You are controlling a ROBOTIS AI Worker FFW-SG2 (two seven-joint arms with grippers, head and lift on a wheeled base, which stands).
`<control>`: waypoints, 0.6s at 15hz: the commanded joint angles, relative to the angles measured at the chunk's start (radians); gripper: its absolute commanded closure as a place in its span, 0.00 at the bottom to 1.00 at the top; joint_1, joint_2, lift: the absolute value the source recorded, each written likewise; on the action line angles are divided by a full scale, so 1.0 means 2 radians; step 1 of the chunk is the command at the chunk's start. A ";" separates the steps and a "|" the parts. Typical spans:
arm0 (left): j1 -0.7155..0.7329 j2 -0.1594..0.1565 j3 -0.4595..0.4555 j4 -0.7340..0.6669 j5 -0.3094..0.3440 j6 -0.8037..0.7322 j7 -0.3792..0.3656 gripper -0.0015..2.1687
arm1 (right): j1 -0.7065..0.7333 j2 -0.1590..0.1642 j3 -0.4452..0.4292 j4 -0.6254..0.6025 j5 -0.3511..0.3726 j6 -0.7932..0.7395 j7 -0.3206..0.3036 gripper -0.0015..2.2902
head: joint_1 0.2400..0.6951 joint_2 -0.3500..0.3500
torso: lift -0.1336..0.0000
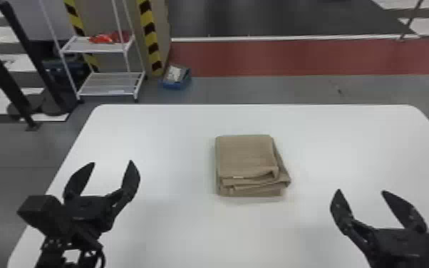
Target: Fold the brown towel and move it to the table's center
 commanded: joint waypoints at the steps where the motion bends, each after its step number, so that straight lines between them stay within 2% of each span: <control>1: 0.000 0.000 -0.002 0.001 0.000 0.000 0.000 0.03 | -0.003 -0.001 0.000 0.002 0.000 0.005 0.000 0.05 | 1.00 0.58 | 0.28; 9: -0.001 0.000 -0.004 0.003 0.000 0.000 0.002 0.03 | -0.010 -0.001 0.000 0.009 -0.001 0.022 0.001 0.05 | 1.00 0.57 | 0.28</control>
